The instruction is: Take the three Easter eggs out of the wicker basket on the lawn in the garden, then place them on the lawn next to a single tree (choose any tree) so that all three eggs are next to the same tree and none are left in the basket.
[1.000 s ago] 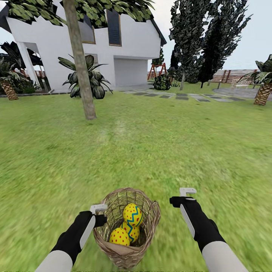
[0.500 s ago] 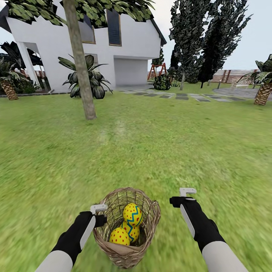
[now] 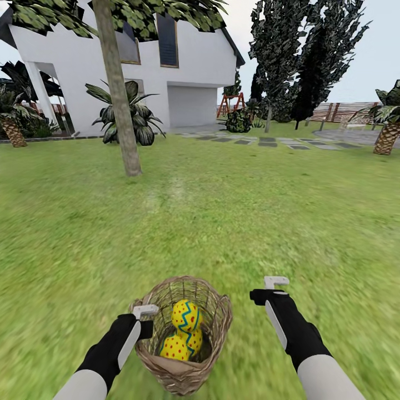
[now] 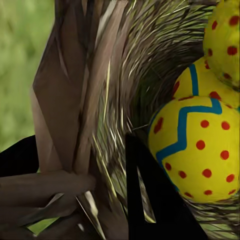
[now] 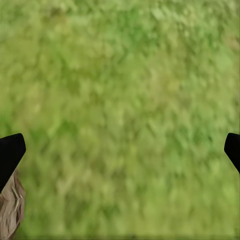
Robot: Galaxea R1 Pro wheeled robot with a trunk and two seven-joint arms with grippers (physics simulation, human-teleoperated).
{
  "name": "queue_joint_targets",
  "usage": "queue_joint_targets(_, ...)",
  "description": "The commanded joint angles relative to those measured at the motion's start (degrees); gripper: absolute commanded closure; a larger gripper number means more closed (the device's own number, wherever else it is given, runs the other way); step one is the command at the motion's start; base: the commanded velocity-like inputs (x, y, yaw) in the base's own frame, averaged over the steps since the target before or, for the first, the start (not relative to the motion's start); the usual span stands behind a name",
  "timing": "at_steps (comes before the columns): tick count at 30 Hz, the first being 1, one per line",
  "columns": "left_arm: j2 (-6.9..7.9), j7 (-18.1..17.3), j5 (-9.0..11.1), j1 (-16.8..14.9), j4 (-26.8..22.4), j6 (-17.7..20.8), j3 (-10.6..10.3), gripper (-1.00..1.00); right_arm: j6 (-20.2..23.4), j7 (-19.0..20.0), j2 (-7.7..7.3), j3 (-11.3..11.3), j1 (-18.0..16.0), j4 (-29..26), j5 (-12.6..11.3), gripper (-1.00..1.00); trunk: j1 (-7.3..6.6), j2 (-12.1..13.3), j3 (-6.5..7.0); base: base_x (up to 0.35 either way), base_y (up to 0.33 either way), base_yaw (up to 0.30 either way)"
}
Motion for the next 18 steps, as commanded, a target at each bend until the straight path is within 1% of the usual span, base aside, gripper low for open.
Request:
queue_joint_targets(1,0.02,0.4,0.3,0.0,-0.2,0.3,-0.1,1.0,0.3,-0.2,0.02,0.0,0.0,-0.1,0.0,-1.0,-0.01,0.0,-0.05,0.0,0.0,0.0)
queue_joint_targets(3,0.06,0.4,0.3,0.0,-0.2,0.3,-0.1,1.0,0.3,-0.2,0.08,0.1,0.0,0.2,0.0,-1.0,-0.01,0.0,-0.05,0.0,0.0,0.0)
queue_joint_targets(18,0.07,0.4,0.3,0.0,-0.1,0.3,-0.1,1.0,-0.6,-0.2,0.28,0.1,0.0,0.5,0.0,-1.0,-3.31,6.0,2.64,0.0,0.0,0.0)
